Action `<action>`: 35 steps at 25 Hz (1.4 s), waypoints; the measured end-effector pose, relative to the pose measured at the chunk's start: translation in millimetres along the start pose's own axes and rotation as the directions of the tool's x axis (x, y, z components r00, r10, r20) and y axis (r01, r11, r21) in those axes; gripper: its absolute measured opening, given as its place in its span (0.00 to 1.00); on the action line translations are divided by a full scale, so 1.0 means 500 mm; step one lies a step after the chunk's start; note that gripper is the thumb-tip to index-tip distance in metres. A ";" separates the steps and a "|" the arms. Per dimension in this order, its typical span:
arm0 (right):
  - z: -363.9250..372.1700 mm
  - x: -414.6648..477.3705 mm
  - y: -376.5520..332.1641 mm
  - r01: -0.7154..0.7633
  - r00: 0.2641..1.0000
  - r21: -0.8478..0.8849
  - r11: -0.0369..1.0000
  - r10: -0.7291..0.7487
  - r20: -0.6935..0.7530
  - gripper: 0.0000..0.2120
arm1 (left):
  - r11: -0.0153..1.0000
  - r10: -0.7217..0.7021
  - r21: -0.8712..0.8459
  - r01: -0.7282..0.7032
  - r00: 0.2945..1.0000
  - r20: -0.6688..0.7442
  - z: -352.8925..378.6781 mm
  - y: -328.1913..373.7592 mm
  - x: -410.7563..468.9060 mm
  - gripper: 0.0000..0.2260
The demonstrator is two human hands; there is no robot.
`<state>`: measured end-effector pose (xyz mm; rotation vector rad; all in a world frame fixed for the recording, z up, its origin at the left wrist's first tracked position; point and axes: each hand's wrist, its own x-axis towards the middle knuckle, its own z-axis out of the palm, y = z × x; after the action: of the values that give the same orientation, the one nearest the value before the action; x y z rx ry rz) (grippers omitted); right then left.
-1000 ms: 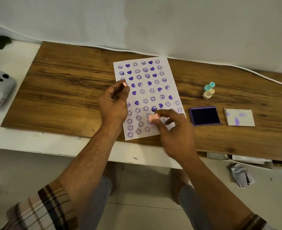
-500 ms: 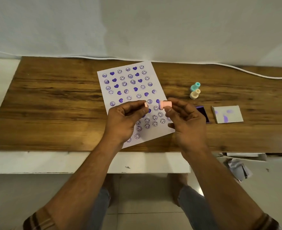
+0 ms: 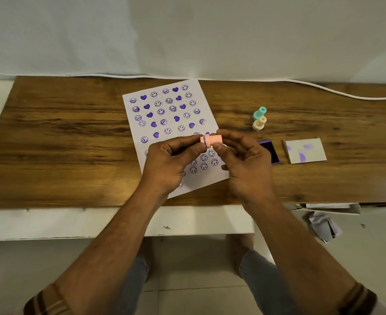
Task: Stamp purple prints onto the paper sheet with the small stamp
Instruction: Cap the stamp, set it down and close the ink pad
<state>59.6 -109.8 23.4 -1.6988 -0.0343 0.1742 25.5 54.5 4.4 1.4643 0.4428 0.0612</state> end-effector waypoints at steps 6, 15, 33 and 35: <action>-0.007 0.006 0.007 -0.030 0.999 -0.015 0.999 0.030 0.017 0.13 | 1.000 0.012 0.015 -0.012 1.000 -0.018 0.002 0.003 -0.002 0.16; -0.002 0.007 0.007 -0.105 0.994 0.056 0.993 0.106 -0.015 0.09 | 1.000 0.005 0.002 -0.005 0.999 -0.047 0.011 -0.004 0.000 0.15; -0.076 0.104 0.048 0.032 0.935 -0.704 0.709 -0.271 -0.231 0.15 | 0.821 0.171 0.555 -0.137 0.985 -0.009 0.033 -0.006 -0.009 0.26; -0.075 0.121 0.058 0.069 0.937 -0.785 0.615 -0.311 -0.161 0.15 | 0.724 0.185 0.663 -0.189 0.980 0.078 0.044 -0.015 -0.009 0.28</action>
<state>122.3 -143.3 -6.2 -2.5658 -0.0894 -0.3097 27.0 31.6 -1.0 2.2290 0.3163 0.0611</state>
